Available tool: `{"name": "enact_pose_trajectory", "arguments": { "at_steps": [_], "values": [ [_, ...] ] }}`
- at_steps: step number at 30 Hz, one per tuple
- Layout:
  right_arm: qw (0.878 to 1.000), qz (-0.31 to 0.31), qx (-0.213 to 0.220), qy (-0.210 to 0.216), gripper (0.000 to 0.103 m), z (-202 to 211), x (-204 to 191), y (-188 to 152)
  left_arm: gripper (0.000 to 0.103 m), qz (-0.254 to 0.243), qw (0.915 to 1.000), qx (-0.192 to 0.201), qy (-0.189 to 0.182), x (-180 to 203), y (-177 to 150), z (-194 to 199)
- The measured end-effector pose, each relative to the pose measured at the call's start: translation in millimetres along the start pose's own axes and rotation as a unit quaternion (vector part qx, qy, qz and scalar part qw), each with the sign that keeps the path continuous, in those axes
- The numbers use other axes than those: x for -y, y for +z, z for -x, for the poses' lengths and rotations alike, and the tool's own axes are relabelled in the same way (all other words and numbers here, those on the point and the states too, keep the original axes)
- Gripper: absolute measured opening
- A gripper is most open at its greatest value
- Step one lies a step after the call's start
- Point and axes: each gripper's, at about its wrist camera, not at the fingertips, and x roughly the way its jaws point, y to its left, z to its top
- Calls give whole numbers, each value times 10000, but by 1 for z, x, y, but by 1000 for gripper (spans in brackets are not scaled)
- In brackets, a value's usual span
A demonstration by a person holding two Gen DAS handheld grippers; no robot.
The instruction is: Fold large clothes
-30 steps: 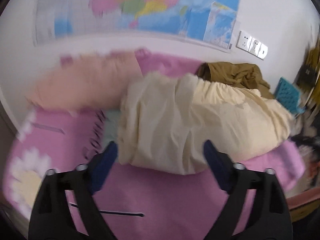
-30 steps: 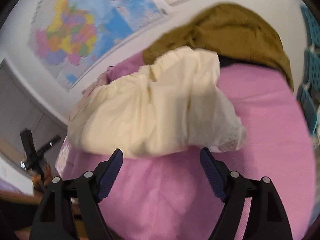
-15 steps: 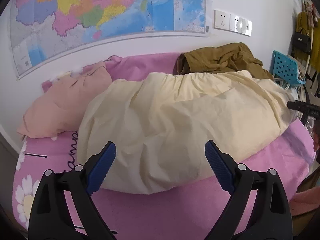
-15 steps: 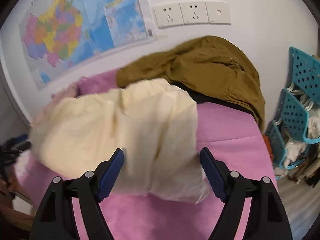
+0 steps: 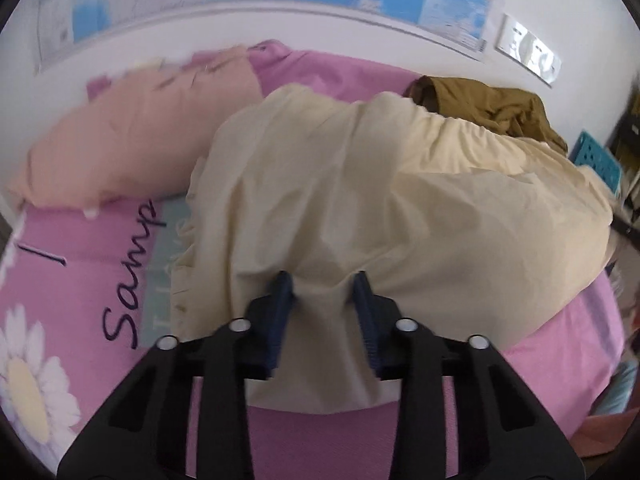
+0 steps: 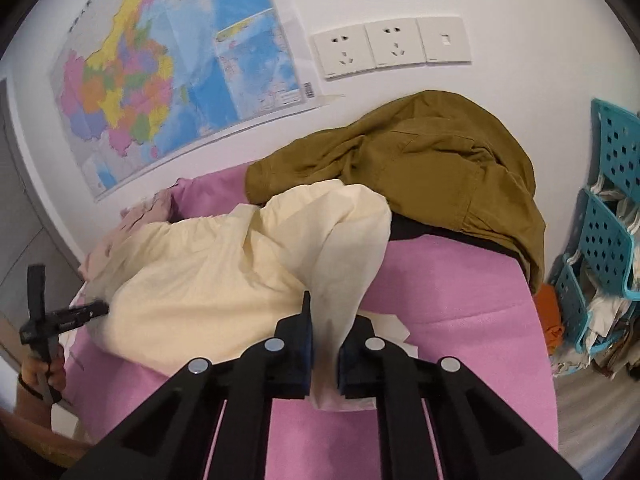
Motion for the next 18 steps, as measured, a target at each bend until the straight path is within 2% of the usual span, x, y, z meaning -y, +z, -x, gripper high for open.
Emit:
{"name": "enact_pose_trajectory", "arguments": {
  "at_steps": [1,3,5,7,9,10,11,13,14,15,16,17,18],
  "values": [
    [9998,-185,-111,35,12,-10,8,-2,29,35,10000,-20,-8,-2,0,-2],
    [9981,-492,-377,-3,36,-25,21,-8,26,43,9999,-63,69,-3,-1,-6],
    [9953,-924,-222,195,50,-16,36,-13,24,-59,9997,-67,237,1,-3,-6],
    [9943,-1023,78,297,52,3,43,-12,22,-128,9993,-100,335,1,-3,-4],
    [9939,-1007,302,340,52,18,46,-9,19,14,9997,-156,198,-5,0,-2],
    [9946,-936,314,323,51,21,45,-5,18,148,9997,-182,92,-11,2,-1],
    [9958,-847,248,246,44,18,44,-2,12,264,9995,-192,56,-16,4,-2],
    [9970,-714,-122,258,12,0,44,0,11,376,9991,-197,-16,-24,6,-3],
    [9968,-739,-221,217,5,-8,46,-1,11,406,9990,-198,-37,-24,7,-3],
    [9968,-712,-323,135,4,-15,48,-2,11,400,9990,-195,-28,-24,6,-4],
    [9979,-565,-304,-111,4,-20,49,-3,11,361,9992,-193,0,-22,6,-5],
    [9980,-550,-243,-170,3,-22,52,-3,10,331,9993,-189,30,-21,5,-4],
    [9958,-874,-253,31,3,-25,63,-5,10,307,9993,-201,68,-19,5,-5]
  ]
}}
